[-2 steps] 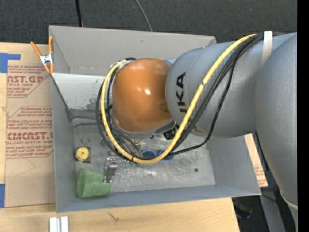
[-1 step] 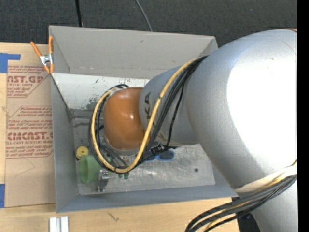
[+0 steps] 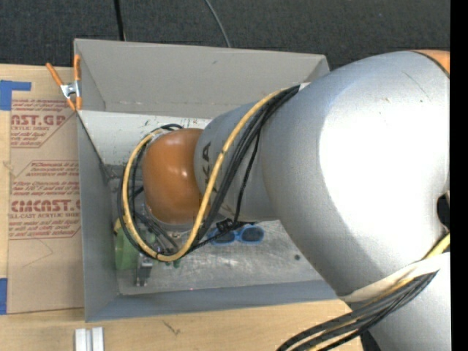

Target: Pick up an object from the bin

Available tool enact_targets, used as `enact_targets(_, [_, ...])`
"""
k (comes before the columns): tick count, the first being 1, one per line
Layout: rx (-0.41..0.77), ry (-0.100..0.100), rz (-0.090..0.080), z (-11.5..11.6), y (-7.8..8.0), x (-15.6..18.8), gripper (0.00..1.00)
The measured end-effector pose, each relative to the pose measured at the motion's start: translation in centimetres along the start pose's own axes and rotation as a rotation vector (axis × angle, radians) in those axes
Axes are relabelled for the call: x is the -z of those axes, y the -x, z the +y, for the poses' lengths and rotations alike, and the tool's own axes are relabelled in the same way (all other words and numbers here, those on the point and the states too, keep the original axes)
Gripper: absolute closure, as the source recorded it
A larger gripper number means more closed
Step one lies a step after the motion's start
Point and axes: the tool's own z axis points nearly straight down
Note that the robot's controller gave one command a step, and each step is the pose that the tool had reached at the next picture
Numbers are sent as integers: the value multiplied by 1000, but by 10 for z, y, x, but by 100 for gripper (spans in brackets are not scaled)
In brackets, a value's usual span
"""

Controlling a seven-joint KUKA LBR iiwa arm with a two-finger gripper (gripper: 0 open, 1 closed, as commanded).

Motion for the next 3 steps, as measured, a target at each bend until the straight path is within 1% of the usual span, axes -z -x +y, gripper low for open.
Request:
enact_targets(1, [-1,0,0,-1,0,1,100])
enact_targets(2, [-78,9,-5,2,2,112,100])
enact_targets(3, [-80,9,-6,4,0,188,100])
